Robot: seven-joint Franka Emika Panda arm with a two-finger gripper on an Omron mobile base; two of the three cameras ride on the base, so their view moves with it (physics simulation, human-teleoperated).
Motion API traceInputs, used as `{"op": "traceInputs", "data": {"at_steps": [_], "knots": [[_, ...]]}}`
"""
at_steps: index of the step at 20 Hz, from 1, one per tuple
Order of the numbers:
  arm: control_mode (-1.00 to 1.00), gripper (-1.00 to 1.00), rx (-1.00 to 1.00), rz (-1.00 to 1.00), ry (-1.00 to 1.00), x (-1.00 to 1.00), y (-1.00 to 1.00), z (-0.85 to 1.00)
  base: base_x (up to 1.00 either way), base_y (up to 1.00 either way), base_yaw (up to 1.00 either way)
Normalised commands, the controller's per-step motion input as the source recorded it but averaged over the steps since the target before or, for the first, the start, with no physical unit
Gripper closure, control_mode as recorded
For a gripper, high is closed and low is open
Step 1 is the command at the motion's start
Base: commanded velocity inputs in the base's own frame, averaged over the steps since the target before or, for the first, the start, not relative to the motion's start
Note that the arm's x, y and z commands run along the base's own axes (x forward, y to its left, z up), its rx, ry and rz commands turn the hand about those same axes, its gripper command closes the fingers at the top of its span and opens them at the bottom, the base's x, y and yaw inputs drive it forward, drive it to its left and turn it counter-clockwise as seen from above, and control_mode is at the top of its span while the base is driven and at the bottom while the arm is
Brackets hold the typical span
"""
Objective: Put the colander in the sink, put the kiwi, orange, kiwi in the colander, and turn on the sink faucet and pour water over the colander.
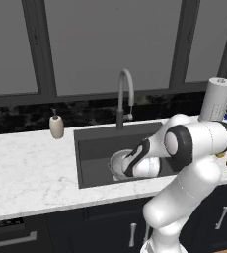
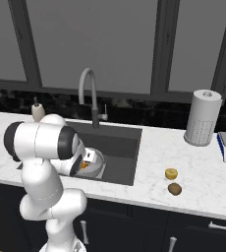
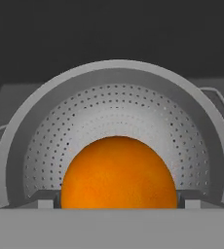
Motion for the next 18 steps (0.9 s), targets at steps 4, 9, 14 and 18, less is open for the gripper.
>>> {"op": "traceInputs", "data": {"at_steps": [4,9,14,18], "knots": [[-1.00,1.00,0.00,0.00,0.10,0.00,0.02,-0.19,0.00,0.00,0.00],[-1.00,-1.00,0.00,0.00,0.09,0.10,0.02,-0.11,0.00,0.00,0.00],[-1.00,-1.00,0.00,0.00,0.06,0.16,0.00,-0.05,0.00,0.00,0.00],[-1.00,-1.00,0.00,0.00,0.06,0.14,0.00,-0.08,0.00,0.00,0.00]]}}
